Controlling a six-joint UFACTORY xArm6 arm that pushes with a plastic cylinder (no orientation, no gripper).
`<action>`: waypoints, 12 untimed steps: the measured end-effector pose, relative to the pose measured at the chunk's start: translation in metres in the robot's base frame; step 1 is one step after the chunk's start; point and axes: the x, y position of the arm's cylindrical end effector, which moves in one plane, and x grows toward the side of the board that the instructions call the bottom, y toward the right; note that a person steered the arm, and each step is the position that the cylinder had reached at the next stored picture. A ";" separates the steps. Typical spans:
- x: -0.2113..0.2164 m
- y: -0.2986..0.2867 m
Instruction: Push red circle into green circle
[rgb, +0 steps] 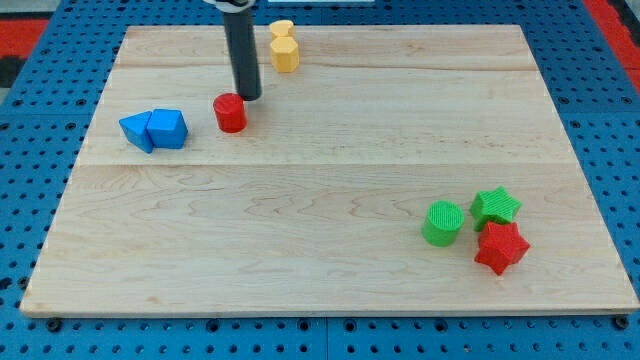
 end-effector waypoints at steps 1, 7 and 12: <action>0.025 -0.018; 0.115 0.188; 0.161 0.197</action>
